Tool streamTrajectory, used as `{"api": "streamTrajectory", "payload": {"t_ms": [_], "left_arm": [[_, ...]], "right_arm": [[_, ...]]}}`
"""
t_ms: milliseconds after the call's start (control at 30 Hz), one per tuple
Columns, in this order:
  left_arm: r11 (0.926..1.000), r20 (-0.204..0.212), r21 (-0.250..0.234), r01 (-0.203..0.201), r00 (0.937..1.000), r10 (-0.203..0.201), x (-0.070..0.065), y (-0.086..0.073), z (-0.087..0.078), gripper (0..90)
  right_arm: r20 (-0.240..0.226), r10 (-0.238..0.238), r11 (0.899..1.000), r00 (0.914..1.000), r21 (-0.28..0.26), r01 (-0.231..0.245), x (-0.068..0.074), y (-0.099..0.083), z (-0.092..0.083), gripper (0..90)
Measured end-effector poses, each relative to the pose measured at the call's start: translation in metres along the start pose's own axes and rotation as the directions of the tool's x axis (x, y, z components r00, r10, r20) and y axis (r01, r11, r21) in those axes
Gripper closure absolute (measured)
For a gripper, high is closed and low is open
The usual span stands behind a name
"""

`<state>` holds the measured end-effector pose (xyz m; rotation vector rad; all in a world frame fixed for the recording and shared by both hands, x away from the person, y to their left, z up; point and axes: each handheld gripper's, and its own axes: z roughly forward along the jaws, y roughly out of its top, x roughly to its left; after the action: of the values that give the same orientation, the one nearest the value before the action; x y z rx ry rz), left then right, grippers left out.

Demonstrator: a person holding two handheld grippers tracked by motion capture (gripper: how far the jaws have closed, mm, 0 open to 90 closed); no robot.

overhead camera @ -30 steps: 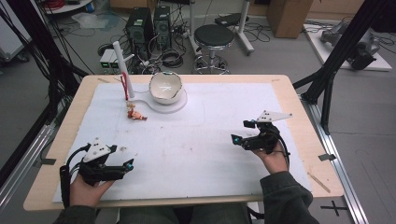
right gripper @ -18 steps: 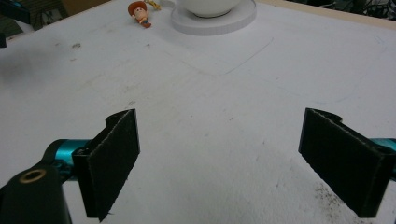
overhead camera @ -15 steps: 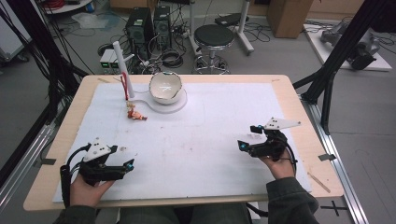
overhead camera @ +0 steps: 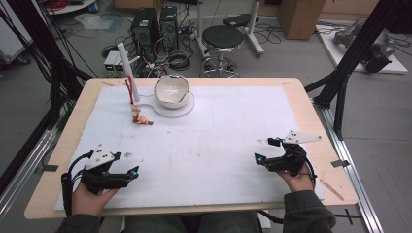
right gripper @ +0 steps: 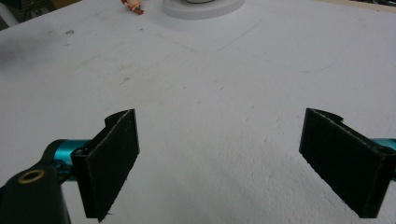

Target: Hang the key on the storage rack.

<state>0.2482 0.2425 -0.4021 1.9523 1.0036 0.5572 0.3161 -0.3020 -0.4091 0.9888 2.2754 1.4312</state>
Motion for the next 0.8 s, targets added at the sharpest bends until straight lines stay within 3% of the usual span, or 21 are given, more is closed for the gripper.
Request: {"api": "streamTrajectory", "payload": {"t_ms": [800], "left_arm": [[0.9998,0.023,0.019,0.004,0.9997,-0.005,-0.001,-0.004,-0.001,23.0]], "right_arm": [[0.005,-0.009,1.0,1.0,-0.027,0.009,0.009,-0.009,-0.017,11.4]]}}
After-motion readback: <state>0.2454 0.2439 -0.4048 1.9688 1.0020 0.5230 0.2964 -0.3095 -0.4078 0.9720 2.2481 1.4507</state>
